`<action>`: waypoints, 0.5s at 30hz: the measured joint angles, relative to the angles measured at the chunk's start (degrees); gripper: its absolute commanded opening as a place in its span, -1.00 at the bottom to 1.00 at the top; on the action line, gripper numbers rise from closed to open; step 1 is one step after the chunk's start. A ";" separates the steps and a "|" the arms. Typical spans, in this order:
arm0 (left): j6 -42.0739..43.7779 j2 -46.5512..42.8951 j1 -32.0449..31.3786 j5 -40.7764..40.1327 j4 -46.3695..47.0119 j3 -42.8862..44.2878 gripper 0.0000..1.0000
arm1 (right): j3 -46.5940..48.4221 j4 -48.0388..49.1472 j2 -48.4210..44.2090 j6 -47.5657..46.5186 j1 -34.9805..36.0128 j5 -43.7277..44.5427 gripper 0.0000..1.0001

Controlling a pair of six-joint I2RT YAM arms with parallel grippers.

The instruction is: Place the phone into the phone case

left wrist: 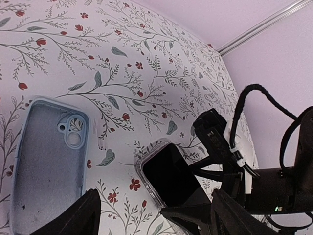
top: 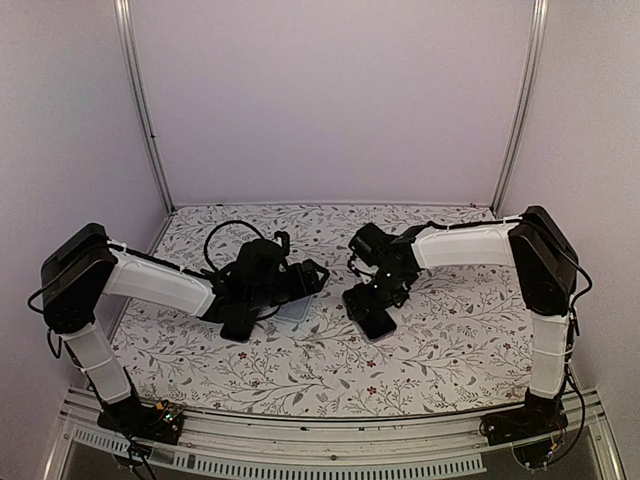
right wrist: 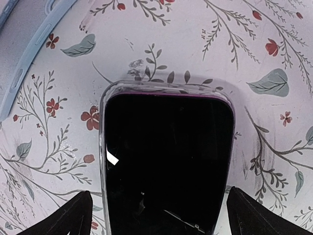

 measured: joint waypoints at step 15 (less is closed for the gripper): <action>8.31 3.41 -1.79 0.37 -1.44 6.27 0.38 | -11.82 0.46 -19.37 0.55 -5.33 -6.54 -0.24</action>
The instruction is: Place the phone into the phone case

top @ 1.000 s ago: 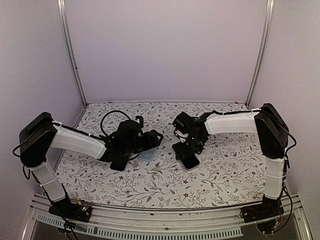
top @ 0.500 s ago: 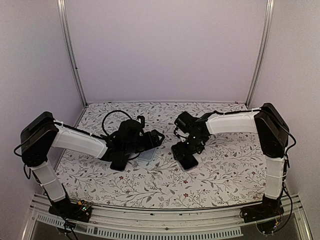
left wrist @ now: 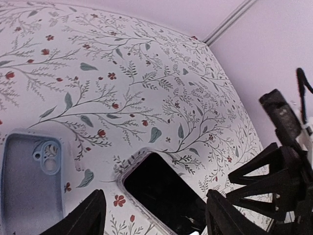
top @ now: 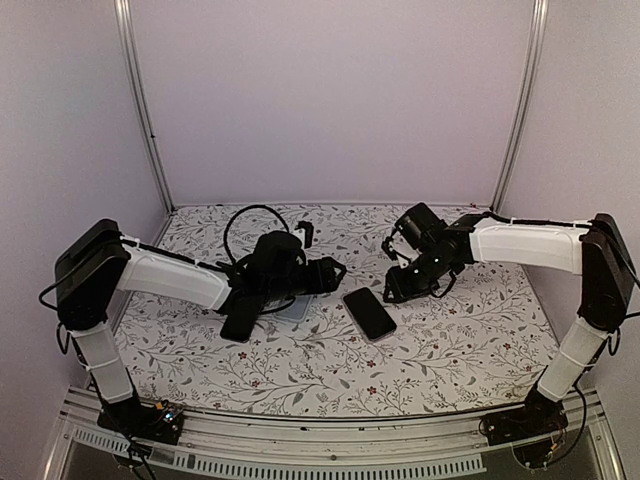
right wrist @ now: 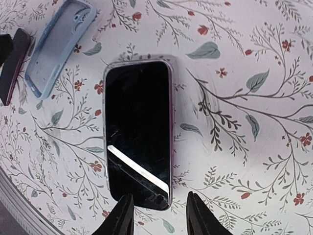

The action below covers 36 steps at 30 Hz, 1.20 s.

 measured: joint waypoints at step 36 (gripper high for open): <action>16.06 10.99 -2.47 13.33 -1.57 4.35 0.17 | -11.41 7.96 0.96 4.90 -4.57 -11.08 -0.20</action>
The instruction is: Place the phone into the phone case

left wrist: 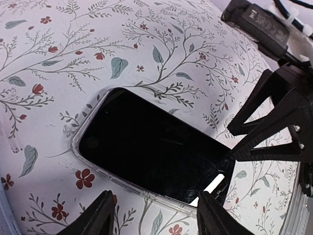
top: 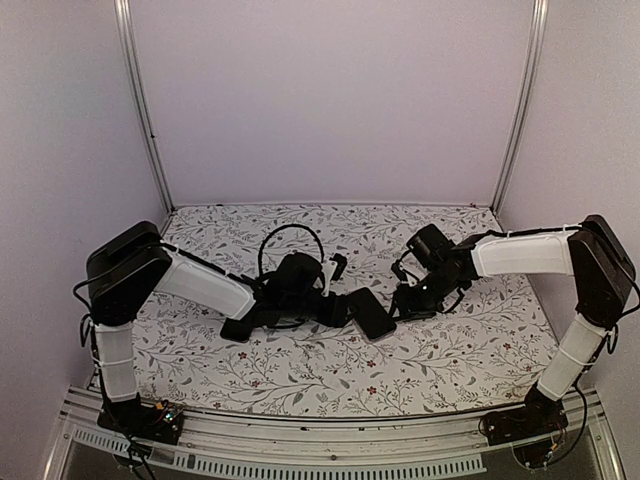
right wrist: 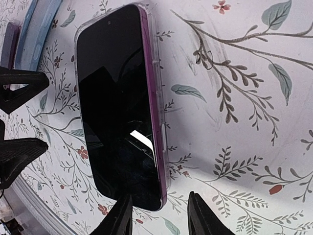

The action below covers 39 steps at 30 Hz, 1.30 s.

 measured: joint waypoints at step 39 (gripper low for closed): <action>-4.48 3.69 0.57 11.37 2.73 -2.08 -0.24 | -2.95 7.17 2.36 3.19 1.22 -7.13 -0.74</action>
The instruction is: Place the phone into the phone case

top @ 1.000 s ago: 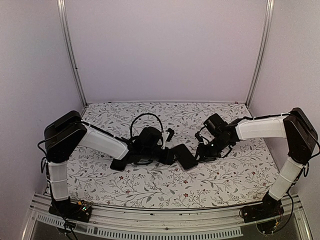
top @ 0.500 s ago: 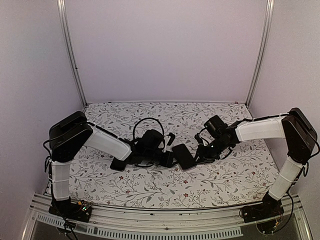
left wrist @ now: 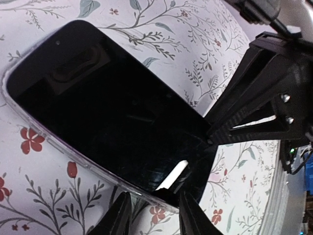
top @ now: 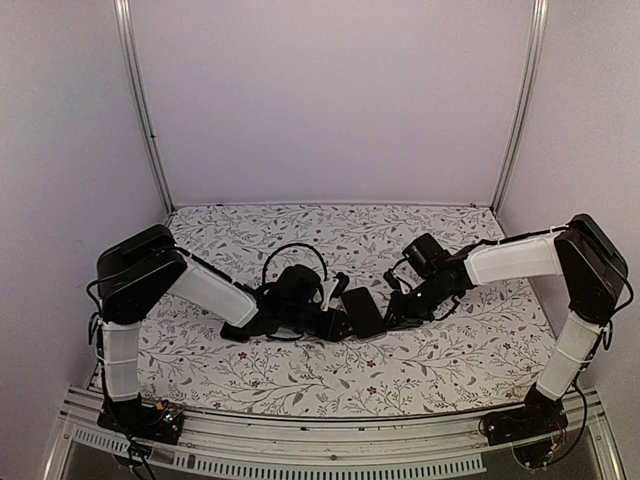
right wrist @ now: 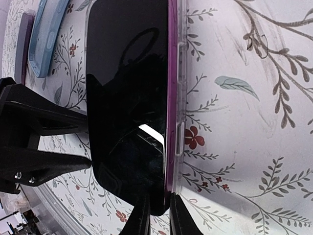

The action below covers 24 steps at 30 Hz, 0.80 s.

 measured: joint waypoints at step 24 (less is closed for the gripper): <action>-5.33 2.29 3.34 7.06 3.89 1.05 -0.14 | 5.35 -2.14 3.80 0.55 1.90 2.32 -0.10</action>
